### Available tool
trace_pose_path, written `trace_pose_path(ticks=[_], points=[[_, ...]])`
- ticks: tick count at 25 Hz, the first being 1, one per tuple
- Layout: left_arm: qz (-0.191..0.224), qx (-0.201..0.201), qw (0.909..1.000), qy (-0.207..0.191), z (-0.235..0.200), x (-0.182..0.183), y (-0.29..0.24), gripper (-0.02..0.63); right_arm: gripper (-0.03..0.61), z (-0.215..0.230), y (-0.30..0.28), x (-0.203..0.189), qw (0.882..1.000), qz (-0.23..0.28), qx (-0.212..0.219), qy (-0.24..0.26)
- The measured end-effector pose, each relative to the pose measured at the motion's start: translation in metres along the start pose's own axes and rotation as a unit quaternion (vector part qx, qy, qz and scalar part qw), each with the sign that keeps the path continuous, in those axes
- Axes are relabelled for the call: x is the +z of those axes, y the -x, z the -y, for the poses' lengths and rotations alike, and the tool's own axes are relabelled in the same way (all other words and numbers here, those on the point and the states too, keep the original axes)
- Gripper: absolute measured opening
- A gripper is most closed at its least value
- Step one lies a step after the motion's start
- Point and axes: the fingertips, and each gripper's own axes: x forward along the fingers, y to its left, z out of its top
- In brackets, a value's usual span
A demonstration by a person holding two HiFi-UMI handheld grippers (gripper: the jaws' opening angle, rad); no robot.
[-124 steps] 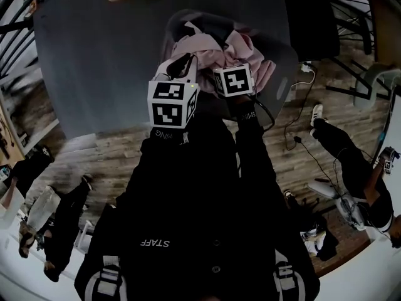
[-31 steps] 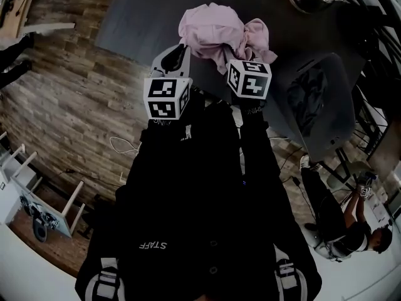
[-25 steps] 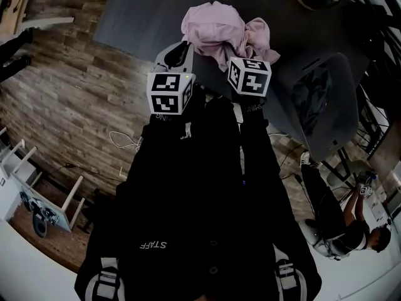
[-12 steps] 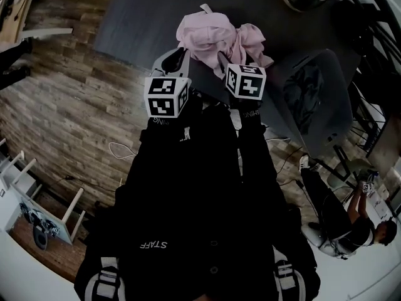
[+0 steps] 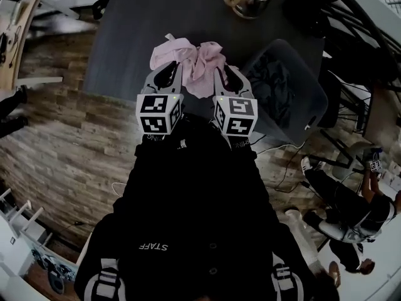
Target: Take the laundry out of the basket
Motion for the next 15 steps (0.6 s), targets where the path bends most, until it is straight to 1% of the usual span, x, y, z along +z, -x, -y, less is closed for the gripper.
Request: trace_pose_path(ticks=[1,3,7,11,15], points=[[0.006,-0.009,0.9999,-0.012,0.011,0.009,-0.003,0.035,0.085,0.008,0.01,0.011,1.0,0.016,-0.008,-0.001],[0.019,-0.029,0.999,-0.028,0.035,0.027,-0.009,0.035,0.068,0.026,0.03,0.029,0.998,0.047,-0.03,-0.004],[0.039,-0.075,0.9946,-0.059,0.088,0.052,-0.018,0.035,0.017,0.063,0.072,0.047,0.993,0.087,-0.078,-0.014],[0.045,-0.114,0.9883,-0.091,0.143,0.064,-0.026,0.023,0.015,0.094,0.111,0.052,0.988,0.105,-0.11,-0.027],[0.059,-0.166,0.9783,-0.109,0.201,0.076,-0.029,0.008,0.015,0.13,0.157,0.059,0.976,0.138,-0.164,-0.037]])
